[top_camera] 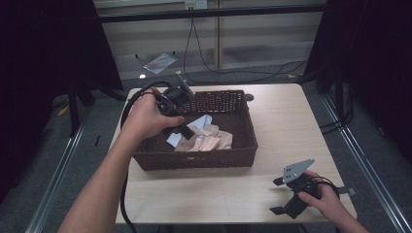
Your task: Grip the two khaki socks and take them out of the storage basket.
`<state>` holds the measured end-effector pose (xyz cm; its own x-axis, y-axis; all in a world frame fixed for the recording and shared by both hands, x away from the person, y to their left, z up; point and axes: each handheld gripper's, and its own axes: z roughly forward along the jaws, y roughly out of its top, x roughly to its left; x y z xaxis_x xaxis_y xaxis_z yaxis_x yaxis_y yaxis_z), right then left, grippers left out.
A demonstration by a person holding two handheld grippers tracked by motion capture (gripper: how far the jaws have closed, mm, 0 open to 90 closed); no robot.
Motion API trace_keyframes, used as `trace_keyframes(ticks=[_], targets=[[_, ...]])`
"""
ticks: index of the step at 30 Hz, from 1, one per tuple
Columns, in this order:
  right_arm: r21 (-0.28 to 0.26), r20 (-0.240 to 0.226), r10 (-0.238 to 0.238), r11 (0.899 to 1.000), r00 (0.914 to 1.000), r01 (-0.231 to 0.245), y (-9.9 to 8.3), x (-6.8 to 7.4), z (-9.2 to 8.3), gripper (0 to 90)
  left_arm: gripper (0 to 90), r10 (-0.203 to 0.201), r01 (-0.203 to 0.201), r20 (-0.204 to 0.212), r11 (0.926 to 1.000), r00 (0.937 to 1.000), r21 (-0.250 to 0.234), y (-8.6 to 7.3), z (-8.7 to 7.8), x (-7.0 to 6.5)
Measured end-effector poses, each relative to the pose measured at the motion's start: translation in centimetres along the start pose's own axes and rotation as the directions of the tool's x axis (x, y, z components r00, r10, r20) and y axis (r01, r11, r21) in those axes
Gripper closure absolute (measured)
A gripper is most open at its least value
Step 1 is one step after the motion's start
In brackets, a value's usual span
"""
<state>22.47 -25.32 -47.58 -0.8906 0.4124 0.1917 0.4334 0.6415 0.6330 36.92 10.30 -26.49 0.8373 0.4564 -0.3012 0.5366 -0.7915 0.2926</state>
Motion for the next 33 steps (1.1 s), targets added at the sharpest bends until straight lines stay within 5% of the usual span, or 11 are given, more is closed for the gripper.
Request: trace_keyframes(ticks=[14, 33], targets=[[0.000, -0.001, -0.007, 1.000, 1.0000, 0.007, 0.0, 0.0, 0.1, 1.8, 85.2, 0.075, -0.075, 0.024, 0.9971, 0.9969, 0.013, -0.8, 3.2, -1.8], [0.000, -0.004, -0.001, 1.000, 1.0000, 0.001, 0.0, 0.0, 0.0, 1.8, 84.9, 0.063, -0.065, 0.038, 0.9964, 0.9973, 0.055, -2.1, 9.2, -2.1]])
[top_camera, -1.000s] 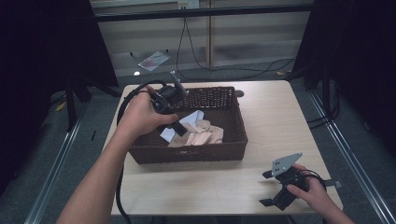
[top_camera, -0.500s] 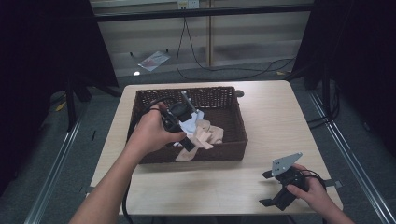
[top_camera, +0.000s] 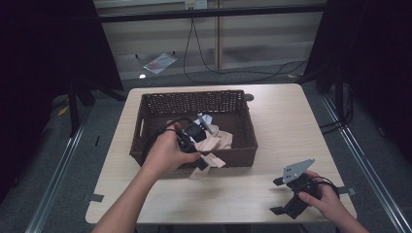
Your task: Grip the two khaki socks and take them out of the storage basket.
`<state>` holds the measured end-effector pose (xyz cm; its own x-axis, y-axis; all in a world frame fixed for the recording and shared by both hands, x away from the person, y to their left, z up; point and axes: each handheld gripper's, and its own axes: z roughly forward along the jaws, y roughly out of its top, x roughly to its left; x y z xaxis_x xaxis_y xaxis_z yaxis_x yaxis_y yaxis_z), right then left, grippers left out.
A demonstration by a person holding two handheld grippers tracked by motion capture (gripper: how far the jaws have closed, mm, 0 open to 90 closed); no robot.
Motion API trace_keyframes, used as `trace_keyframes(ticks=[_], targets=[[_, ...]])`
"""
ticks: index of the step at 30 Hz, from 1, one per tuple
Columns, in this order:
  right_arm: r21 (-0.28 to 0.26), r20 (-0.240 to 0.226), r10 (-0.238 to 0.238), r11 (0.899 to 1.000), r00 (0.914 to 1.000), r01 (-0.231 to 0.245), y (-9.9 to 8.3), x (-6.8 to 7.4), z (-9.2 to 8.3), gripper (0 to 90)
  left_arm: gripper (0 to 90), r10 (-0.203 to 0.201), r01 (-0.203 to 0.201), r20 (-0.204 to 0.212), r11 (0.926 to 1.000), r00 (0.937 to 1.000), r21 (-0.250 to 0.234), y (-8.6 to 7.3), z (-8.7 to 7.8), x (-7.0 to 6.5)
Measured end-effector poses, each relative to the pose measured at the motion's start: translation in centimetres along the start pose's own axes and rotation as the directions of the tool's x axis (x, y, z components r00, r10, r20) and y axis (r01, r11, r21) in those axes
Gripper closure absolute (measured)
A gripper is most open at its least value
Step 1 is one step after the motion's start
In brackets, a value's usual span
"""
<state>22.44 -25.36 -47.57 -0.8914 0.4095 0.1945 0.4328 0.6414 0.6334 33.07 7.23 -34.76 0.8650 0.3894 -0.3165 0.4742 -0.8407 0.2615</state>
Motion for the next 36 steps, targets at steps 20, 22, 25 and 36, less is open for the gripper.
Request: trace_keyframes(ticks=[20, 22, 25, 36], targets=[[0.001, 0.000, 0.003, 1.000, 1.0000, -0.003, 0.0, 0.1, 0.0, 1.9, 81.8, -0.001, 0.000, 0.057, 0.9998, 0.9984, 0.019, -0.9, 4.6, 0.2], [0.002, 0.001, 0.003, 1.000, 1.0000, -0.003, 0.0, 0.0, 0.0, 1.9, 81.8, 0.003, -0.004, 0.063, 0.9999, 0.9980, 0.014, -1.0, 4.8, 0.1], [0.002, -0.001, 0.001, 1.000, 1.0000, -0.001, 0.0, 0.0, 0.0, 1.9, 77.0, 0.002, -0.003, 0.069, 1.0000, 0.9976, 0.008, -1.0, 4.8, 0.1], [0.004, -0.002, 0.002, 1.000, 1.0000, -0.002, 0.0, 0.1, 0.0, 1.9, 59.0, -0.003, 0.004, 0.061, 0.9999, 0.9981, -0.014, -0.8, 3.8, -0.1]])
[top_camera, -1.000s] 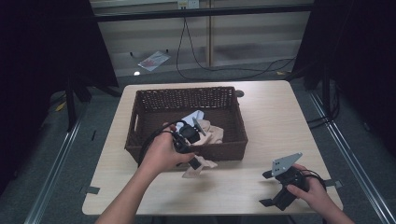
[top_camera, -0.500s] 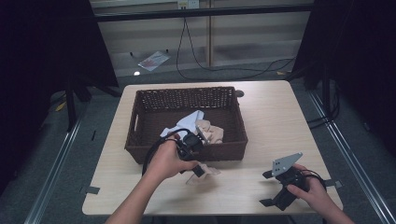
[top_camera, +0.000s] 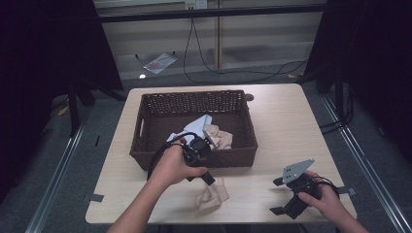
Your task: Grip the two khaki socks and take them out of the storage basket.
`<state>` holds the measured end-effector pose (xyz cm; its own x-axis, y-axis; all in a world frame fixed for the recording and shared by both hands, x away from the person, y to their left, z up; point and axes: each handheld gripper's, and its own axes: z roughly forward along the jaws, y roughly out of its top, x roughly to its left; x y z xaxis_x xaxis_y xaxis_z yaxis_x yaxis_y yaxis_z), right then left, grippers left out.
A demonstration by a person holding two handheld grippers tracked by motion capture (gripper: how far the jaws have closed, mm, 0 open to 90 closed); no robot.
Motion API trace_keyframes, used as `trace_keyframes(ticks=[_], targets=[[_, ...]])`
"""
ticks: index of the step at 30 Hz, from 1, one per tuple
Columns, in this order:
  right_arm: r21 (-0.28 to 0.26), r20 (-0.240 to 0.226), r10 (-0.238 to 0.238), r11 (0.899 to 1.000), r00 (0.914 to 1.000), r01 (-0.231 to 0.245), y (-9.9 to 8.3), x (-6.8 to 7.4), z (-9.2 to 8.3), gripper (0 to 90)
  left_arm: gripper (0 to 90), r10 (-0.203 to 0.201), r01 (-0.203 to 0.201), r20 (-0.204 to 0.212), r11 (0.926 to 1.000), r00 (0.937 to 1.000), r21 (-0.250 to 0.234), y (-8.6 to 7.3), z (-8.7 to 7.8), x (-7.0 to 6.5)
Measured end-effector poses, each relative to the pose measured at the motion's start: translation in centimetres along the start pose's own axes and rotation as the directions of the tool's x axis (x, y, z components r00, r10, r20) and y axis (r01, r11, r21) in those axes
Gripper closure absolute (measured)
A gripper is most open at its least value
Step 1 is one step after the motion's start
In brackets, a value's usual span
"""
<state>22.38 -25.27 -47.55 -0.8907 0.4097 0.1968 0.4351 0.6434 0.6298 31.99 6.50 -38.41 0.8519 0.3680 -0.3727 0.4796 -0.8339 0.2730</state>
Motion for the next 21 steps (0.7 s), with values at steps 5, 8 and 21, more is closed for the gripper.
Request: trace_keyframes(ticks=[5, 8, 21], targets=[[-0.002, 0.001, -0.002, 1.000, 1.0000, 0.002, 0.0, 0.0, 0.0, 1.9, 54.7, 0.002, -0.002, -0.006, 0.9999, 1.0000, -0.014, 0.3, -1.0, -0.3], [-0.002, 0.000, -0.004, 1.000, 1.0000, 0.004, 0.0, 0.0, 0.0, 1.8, 49.5, 0.003, -0.003, -0.001, 0.9998, 1.0000, -0.020, 0.6, -1.8, -0.5], [-0.002, 0.005, -0.003, 1.000, 1.0000, 0.003, 0.0, 0.0, -0.1, 1.9, 21.8, -0.008, 0.006, -0.049, 0.9991, 0.9988, -0.042, 1.8, -5.3, -0.4]])
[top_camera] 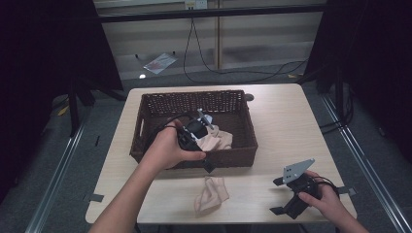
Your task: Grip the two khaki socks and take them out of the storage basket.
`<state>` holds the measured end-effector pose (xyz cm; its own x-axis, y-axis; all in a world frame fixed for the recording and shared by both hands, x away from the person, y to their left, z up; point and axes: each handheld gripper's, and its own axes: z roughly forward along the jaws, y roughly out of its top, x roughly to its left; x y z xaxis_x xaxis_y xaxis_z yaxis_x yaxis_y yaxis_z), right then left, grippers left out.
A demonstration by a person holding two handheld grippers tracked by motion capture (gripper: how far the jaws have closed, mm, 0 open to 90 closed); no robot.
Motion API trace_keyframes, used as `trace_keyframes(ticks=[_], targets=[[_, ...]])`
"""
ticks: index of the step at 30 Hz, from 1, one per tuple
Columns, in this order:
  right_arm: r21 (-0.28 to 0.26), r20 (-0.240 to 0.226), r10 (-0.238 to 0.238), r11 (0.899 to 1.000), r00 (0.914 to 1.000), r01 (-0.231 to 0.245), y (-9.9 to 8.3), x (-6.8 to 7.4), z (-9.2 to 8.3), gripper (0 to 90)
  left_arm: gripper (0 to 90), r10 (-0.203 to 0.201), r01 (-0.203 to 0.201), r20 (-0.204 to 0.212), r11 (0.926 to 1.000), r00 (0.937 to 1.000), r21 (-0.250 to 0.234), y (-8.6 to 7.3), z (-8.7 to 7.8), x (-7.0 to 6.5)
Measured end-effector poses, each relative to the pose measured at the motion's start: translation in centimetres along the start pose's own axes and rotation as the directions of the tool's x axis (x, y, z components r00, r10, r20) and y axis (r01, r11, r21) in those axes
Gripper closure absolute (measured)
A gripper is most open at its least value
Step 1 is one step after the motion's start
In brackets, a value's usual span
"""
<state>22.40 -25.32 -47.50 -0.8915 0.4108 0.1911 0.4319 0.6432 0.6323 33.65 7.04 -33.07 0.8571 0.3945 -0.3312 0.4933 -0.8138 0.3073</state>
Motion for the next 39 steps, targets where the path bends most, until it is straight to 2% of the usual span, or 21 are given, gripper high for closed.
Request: trace_keyframes(ticks=[6, 14, 22, 24, 25, 28, 35, 36, 37, 38, 39], targets=[[0.001, -0.001, -0.001, 1.000, 1.0000, 0.001, 0.0, 0.0, 0.0, 1.9, 13.8, -0.016, 0.015, -0.031, 0.9997, 0.9994, -0.020, 0.3, -0.9, 1.2], [0.001, -0.004, -0.001, 1.000, 1.0000, 0.001, 0.0, 0.0, 0.0, 1.9, 11.4, -0.046, 0.043, -0.050, 0.9973, 0.9977, -0.060, 0.8, -1.0, 3.0], [0.003, -0.006, 0.004, 1.000, 1.0000, -0.004, 0.0, 0.0, 0.1, 1.9, 11.1, -0.065, 0.060, -0.070, 0.9956, 0.9954, -0.073, 1.4, -0.5, 4.5], [0.001, -0.005, -0.001, 1.000, 1.0000, 0.001, 0.0, 0.0, 0.1, 1.9, 11.2, -0.085, 0.079, -0.082, 0.9940, 0.9930, -0.076, 1.6, -0.2, 5.4], [0.001, -0.005, -0.001, 1.000, 1.0000, 0.001, 0.0, 0.0, 0.1, 1.9, 11.5, -0.085, 0.079, -0.082, 0.9940, 0.9930, -0.076, 1.6, -0.2, 5.4], [0.000, -0.005, 0.003, 1.000, 1.0000, -0.003, 0.0, 0.0, 0.0, 1.9, 12.0, -0.123, 0.114, -0.091, 0.9882, 0.9882, -0.103, 1.8, 0.2, 6.4], [-0.001, -0.006, -0.002, 1.000, 1.0000, 0.002, 0.0, -0.1, 0.0, 1.8, 12.7, -0.162, 0.150, -0.098, 0.9819, 0.9820, -0.116, 2.2, 1.1, 7.5], [-0.001, -0.006, -0.001, 1.000, 1.0000, 0.001, 0.0, -0.1, 0.1, 1.9, 12.8, -0.178, 0.167, -0.098, 0.9793, 0.9791, -0.114, 2.2, 1.5, 7.9], [-0.001, -0.006, -0.001, 1.000, 1.0000, 0.001, 0.0, -0.1, 0.1, 1.9, 13.5, -0.178, 0.167, -0.098, 0.9793, 0.9791, -0.114, 2.2, 1.5, 7.9], [-0.002, -0.007, 0.000, 1.000, 1.0000, 0.000, 0.0, 0.0, 0.0, 1.8, 13.7, -0.194, 0.183, -0.102, 0.9773, 0.9757, -0.108, 2.3, 2.0, 8.4], [-0.001, -0.008, 0.003, 1.000, 1.0000, -0.003, 0.0, 0.0, 0.0, 1.9, 13.9, -0.194, 0.183, -0.102, 0.9773, 0.9757, -0.108, 2.3, 2.0, 8.4]])
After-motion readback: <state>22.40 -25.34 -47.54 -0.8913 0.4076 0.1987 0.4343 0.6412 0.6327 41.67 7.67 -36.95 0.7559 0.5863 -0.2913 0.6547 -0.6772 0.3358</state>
